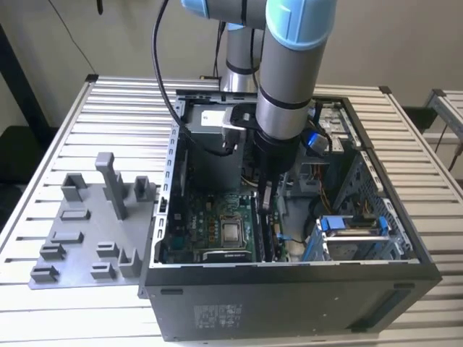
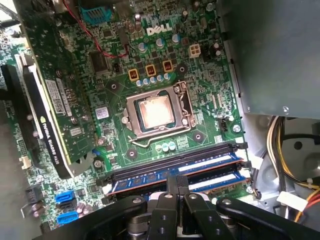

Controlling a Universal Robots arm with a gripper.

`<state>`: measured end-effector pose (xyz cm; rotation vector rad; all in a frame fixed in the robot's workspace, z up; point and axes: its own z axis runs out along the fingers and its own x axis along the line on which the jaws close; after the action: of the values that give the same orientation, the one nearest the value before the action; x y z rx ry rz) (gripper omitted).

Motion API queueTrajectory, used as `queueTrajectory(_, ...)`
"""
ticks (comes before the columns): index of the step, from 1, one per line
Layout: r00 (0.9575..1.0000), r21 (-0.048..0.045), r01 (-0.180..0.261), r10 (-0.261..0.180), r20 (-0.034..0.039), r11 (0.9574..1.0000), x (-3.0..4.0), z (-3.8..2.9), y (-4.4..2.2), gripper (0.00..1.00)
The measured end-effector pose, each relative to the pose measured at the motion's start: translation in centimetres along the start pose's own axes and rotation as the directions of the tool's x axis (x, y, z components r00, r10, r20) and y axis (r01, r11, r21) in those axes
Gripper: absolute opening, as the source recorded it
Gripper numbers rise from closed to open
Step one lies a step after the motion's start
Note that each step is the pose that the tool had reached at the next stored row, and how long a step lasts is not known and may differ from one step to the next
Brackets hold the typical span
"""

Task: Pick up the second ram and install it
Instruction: 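Press down the second ram until it locks into place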

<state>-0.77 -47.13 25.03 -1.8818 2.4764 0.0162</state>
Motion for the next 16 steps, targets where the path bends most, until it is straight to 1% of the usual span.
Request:
queueTrajectory(3, 1.0, 0.0, 0.0, 0.0, -0.0001, 1.0, -0.01, -0.53, 0.0, 0.11)
queueTrajectory(9, 1.0, 0.0, 0.0, 0.0, 0.0, 1.0, -0.03, -1.07, -0.01, 0.11)
queueTrajectory(11, 1.0, 0.0, 0.0, 0.0, -0.0001, 1.0, -0.04, -1.43, -0.01, 0.11)
queueTrajectory(13, 1.0, 0.0, 0.0, 0.0, -0.0001, 1.0, -0.05, -1.64, -0.02, 0.11)
queueTrajectory(16, 1.0, 0.0, 0.0, 0.0, -0.0001, 1.0, -0.07, -2.37, -0.02, 0.11)
